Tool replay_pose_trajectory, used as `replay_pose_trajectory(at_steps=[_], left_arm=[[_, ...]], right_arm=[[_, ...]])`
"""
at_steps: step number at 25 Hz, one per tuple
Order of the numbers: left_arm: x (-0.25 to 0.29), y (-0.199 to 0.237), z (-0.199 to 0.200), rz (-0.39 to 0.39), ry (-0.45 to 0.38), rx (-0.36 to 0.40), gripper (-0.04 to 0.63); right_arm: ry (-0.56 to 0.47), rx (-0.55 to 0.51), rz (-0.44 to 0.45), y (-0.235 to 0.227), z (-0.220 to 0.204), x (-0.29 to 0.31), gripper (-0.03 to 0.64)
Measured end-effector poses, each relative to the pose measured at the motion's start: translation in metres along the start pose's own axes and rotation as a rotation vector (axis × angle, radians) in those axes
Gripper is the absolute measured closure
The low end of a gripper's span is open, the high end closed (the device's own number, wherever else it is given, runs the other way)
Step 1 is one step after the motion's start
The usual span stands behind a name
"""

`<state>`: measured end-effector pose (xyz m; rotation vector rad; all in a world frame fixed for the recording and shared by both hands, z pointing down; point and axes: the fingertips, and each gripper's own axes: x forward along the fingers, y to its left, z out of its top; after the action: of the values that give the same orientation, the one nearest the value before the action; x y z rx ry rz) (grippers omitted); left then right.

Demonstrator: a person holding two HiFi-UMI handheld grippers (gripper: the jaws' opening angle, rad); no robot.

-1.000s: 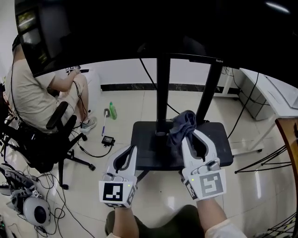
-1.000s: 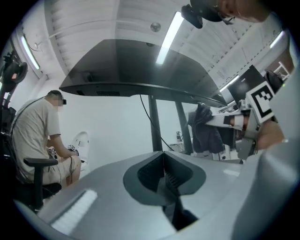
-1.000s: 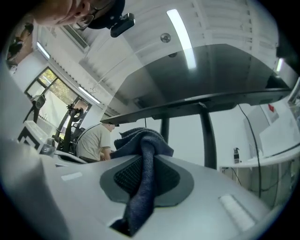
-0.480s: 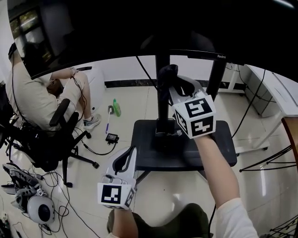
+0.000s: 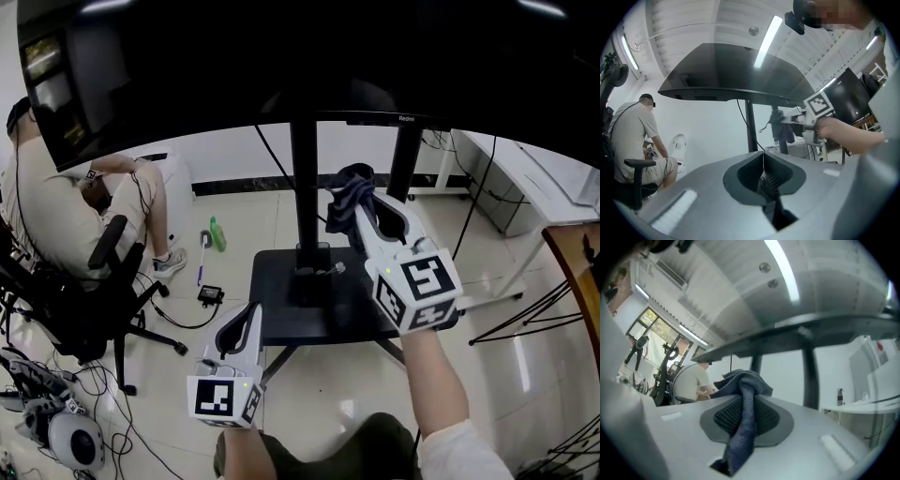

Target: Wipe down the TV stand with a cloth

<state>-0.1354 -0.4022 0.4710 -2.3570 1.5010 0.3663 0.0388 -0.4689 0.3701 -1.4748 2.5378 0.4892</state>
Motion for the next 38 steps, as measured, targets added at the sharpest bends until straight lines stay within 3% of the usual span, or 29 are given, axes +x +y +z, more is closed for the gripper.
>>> replay_pose_trajectory(at_steps=[3,4,7,9,13,17,19,20,22,26,29,33,38], left_arm=[[-0.001,-0.009,0.010,-0.017,-0.020,0.010,0.436],[0.000,-0.016,0.014,-0.029,-0.024,0.018,0.436],[0.000,-0.033,0.021,-0.059,-0.039,0.034,0.436],[0.001,-0.037,0.013,-0.057,-0.024,0.036,0.437],[0.005,-0.052,-0.016,-0.072,0.124,0.040,0.437],[0.014,-0.064,-0.015,-0.077,0.060,0.060,0.436],[0.011,-0.061,-0.019,-0.066,0.107,0.054,0.436],[0.010,-0.058,-0.021,-0.058,0.126,0.045,0.436],[0.011,-0.048,-0.020,-0.038,0.089,0.042,0.437],[0.012,-0.041,-0.021,-0.033,0.076,0.041,0.436],[0.010,-0.047,-0.019,-0.049,0.080,0.041,0.437],[0.002,-0.040,-0.012,-0.033,0.072,0.036,0.436],[-0.014,-0.015,0.001,0.016,0.053,0.031,0.437]], right_arm=[[-0.201,-0.028,-0.115,0.020,0.023,-0.103,0.558],[-0.227,-0.043,-0.145,0.026,0.020,-0.129,0.558],[-0.128,-0.126,-0.175,0.027,0.005,-0.161,0.558],[-0.100,-0.119,-0.198,-0.002,0.003,-0.139,0.558],[-0.094,-0.071,-0.271,-0.085,0.018,-0.050,0.557],[-0.004,-0.080,-0.303,-0.147,0.031,0.005,0.558],[0.037,-0.095,-0.322,-0.158,0.024,0.013,0.558],[0.060,-0.102,-0.324,-0.159,0.011,0.012,0.558],[0.140,-0.091,-0.314,-0.152,-0.043,0.006,0.558],[0.417,0.093,-0.251,-0.123,-0.205,-0.012,0.558],[0.503,0.155,-0.229,-0.117,-0.238,-0.017,0.558],[0.359,0.159,-0.181,-0.085,-0.166,-0.040,0.558],[0.020,0.145,-0.058,0.051,-0.071,-0.133,0.558]])
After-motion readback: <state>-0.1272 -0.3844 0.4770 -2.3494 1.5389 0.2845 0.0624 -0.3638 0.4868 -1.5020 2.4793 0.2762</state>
